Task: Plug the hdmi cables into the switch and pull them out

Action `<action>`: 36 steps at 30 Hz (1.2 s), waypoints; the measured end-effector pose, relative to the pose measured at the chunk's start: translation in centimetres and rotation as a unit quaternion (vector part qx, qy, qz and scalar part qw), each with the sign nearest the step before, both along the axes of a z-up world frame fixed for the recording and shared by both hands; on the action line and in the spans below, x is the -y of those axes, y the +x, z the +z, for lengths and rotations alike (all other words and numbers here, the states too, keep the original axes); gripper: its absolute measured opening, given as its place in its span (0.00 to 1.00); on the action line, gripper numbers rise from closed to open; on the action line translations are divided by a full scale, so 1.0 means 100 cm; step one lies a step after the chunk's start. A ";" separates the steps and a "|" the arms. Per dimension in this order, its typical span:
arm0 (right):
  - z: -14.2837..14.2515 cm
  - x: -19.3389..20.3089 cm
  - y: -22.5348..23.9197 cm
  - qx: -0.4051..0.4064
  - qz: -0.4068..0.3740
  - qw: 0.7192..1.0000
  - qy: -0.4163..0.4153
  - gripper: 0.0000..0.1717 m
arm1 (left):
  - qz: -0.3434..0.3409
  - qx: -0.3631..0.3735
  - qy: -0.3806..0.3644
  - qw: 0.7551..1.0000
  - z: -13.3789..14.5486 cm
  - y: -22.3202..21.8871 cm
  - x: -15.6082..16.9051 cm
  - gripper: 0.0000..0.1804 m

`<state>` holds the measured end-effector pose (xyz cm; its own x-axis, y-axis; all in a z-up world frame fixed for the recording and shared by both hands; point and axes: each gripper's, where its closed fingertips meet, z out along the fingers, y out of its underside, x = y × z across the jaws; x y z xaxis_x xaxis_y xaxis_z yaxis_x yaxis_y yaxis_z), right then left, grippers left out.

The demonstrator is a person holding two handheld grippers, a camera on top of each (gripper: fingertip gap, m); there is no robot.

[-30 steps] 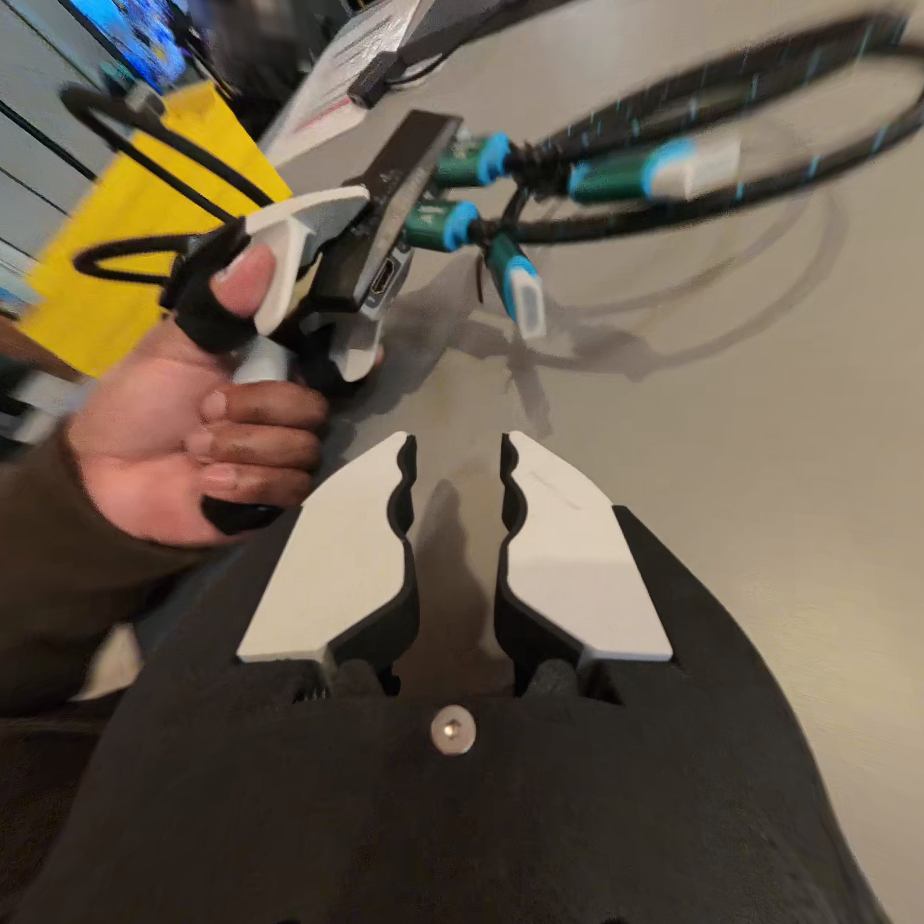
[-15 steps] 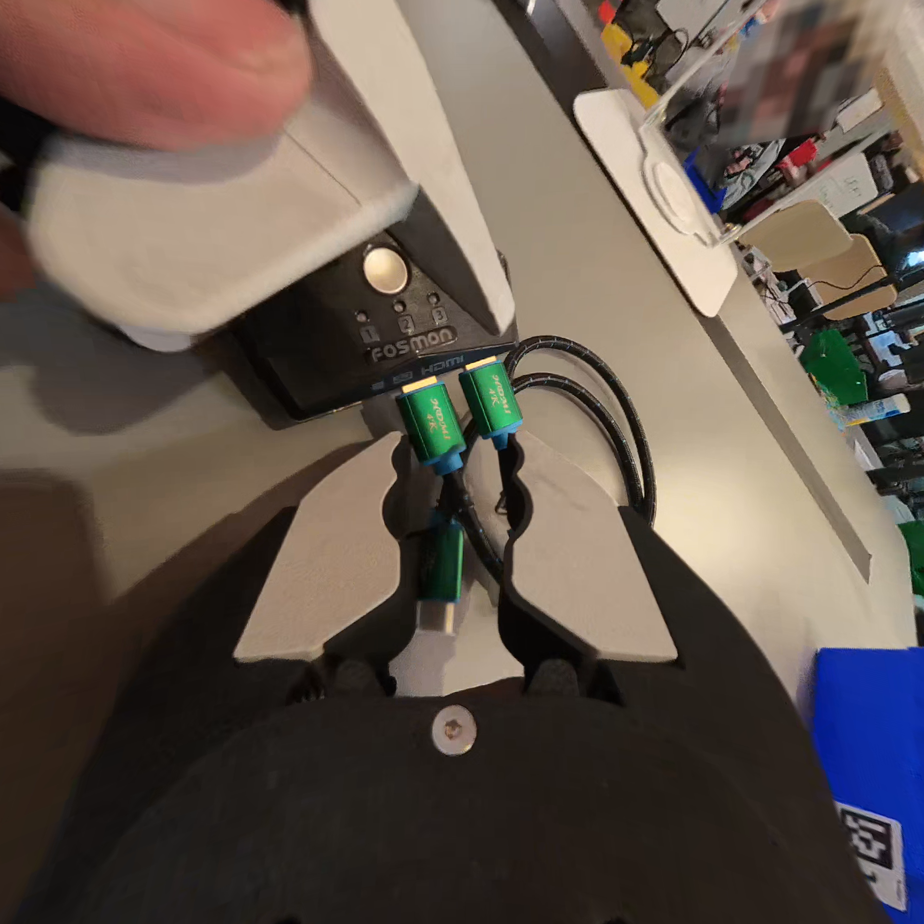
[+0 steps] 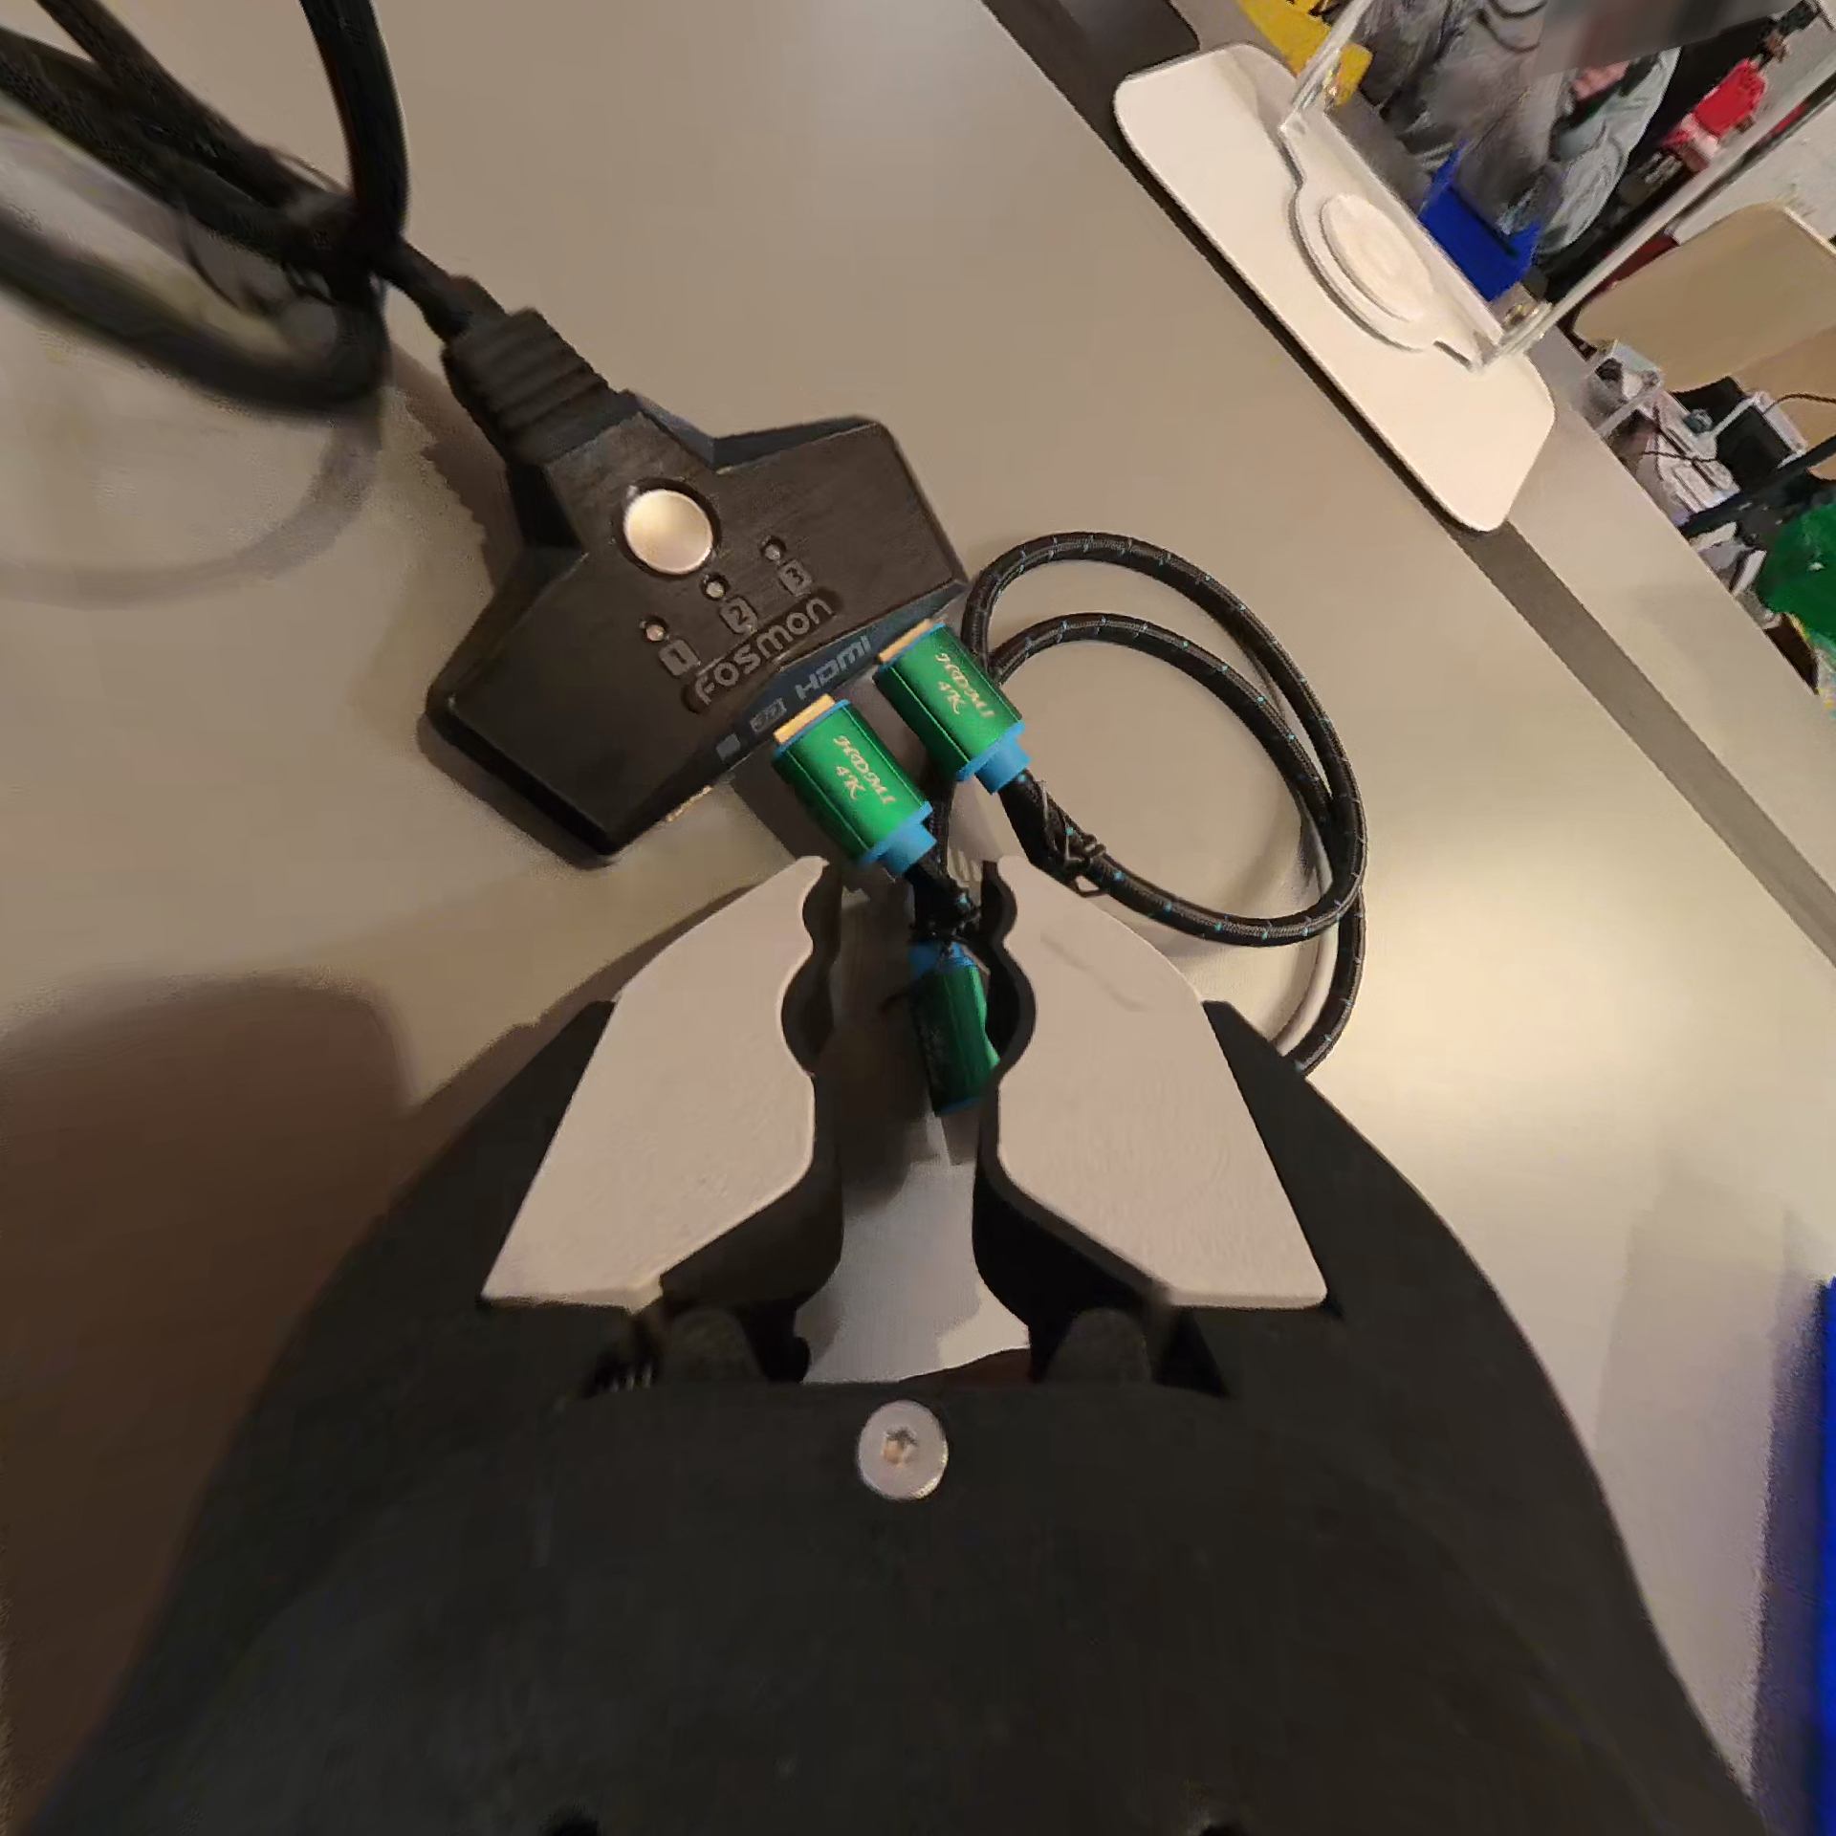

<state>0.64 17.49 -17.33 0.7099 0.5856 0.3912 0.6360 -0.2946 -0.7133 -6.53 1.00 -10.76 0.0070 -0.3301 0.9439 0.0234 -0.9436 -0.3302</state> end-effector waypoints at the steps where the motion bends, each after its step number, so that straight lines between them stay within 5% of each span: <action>1: 0.001 0.002 0.000 -0.008 0.005 1.000 0.000 0.16 | -0.008 0.020 0.033 0.999 0.016 -0.010 0.010 0.27; 5: 0.003 0.009 0.006 -0.023 0.020 1.000 -0.004 0.19 | -0.019 0.032 0.200 0.979 0.081 -0.065 0.042 0.25; 10: 0.002 0.016 0.011 -0.033 0.030 0.999 -0.019 0.21 | 0.143 -0.174 0.314 0.922 0.118 -0.186 0.006 0.27; 15: 0.000 0.017 0.010 -0.029 0.035 0.999 -0.026 0.21 | 0.395 -0.441 0.183 0.785 0.092 -0.395 -0.070 0.27; 19: 0.000 0.017 0.009 -0.023 0.035 0.999 -0.019 0.21 | 0.362 -0.614 0.090 0.696 0.022 -0.488 -0.094 0.26; 23: 0.000 0.018 0.011 -0.022 0.032 0.999 -0.018 0.21 | 0.313 -0.649 0.033 0.693 -0.028 -0.500 -0.113 0.23; 29: -0.002 0.025 0.022 -0.015 0.026 0.999 -0.018 0.21 | 0.272 -0.701 -0.023 0.658 -0.057 -0.512 -0.118 0.15; 32: -0.002 0.027 0.025 -0.012 0.022 1.000 -0.016 0.21 | 0.266 -0.674 -0.028 0.688 -0.063 -0.505 -0.120 0.07; 36: -0.003 0.026 0.025 -0.007 0.021 1.000 -0.016 0.20 | 0.258 -0.675 -0.006 0.691 -0.054 -0.504 -0.116 0.07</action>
<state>3.18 14.86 -17.58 0.6902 0.6263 0.3625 0.6382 -0.2906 -0.7129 -56.98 12.63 -16.18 0.9980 0.0534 -0.0351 0.0365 -0.9273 -0.3726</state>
